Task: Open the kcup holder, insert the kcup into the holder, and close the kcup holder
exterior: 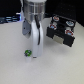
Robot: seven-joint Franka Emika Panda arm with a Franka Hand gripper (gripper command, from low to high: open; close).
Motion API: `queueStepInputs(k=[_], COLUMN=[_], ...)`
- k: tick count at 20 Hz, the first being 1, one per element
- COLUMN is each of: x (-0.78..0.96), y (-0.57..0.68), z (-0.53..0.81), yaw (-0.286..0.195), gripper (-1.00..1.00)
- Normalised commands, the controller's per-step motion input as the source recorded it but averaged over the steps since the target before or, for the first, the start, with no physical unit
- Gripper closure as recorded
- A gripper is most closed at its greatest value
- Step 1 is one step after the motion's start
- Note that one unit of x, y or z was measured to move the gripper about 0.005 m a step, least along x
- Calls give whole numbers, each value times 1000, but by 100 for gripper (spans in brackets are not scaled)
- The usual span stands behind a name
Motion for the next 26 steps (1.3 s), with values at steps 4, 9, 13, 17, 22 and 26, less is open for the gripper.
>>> queueStepInputs(k=[4, 9, 13, 17, 22, 26], x=[-202, -126, 49, 170, 192, 106], y=[-388, -377, -159, -24, -3, 89], z=[-407, -304, -69, -5, -4, 251], yaw=[-314, -316, -303, -266, -230, -163], gripper=[-100, -100, -100, 100, 100, 100])
